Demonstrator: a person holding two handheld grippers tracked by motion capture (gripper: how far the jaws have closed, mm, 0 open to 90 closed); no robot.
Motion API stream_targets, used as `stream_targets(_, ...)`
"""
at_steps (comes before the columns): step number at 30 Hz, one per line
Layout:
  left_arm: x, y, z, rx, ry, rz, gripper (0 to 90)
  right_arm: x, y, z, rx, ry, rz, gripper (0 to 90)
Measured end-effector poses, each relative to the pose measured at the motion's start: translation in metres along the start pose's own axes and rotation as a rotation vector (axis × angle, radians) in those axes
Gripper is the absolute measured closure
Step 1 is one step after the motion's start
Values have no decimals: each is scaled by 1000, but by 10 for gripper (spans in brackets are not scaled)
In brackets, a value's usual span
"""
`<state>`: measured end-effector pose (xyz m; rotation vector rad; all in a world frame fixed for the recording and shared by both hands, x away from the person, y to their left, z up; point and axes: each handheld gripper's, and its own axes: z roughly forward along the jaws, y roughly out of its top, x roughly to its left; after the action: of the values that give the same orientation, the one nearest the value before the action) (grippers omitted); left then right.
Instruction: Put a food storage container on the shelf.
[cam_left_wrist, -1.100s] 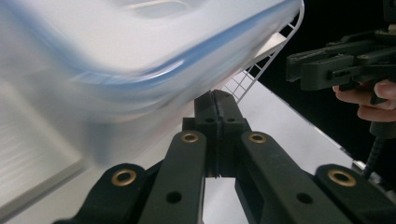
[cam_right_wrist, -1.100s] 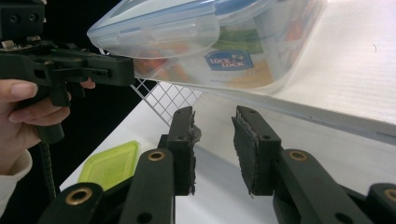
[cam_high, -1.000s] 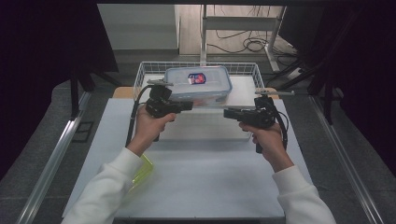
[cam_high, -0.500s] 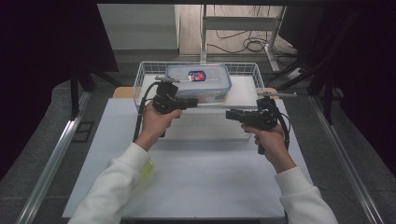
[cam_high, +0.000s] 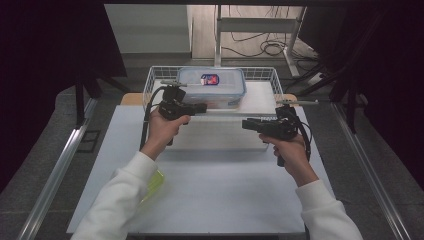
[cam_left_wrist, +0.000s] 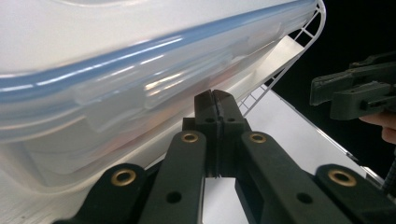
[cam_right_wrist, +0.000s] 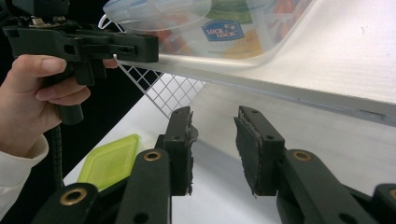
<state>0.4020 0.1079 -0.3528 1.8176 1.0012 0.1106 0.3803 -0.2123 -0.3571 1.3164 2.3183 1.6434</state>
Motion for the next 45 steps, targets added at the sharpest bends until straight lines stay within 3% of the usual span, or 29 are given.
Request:
stream_targets(10, -12, -3, -9, 1, -18, 34, 900, -2, -4, -5, -6, 7, 9, 625)
stream_targets(19, -13, -37, -50, -41, -47, -23, 890, -5, -21, -12, 8, 23, -5, 561)
stream_targets(23, -13, -54, -61, -43, -35, -43, 730, -8, -30, -16, 11, 30, -2, 549)
stream_targets(25, -14, -62, -63, -19, -23, -61, 596, -9, -35, -17, 18, 31, -5, 543)
stream_targets(27, -14, -70, -64, 9, -11, -73, 545, -11, -40, -17, 31, 28, -5, 540)
stream_targets(30, -13, -82, -64, 48, -27, -91, 455, -13, -48, -17, 62, 24, -13, 522)
stream_targets(35, -11, -106, -63, 100, -29, -64, 376, -17, -64, -14, 114, 17, -15, 498)
stream_targets(45, -16, -155, -69, 170, 18, -3, 298, -15, -104, -10, 182, 7, -56, 461)
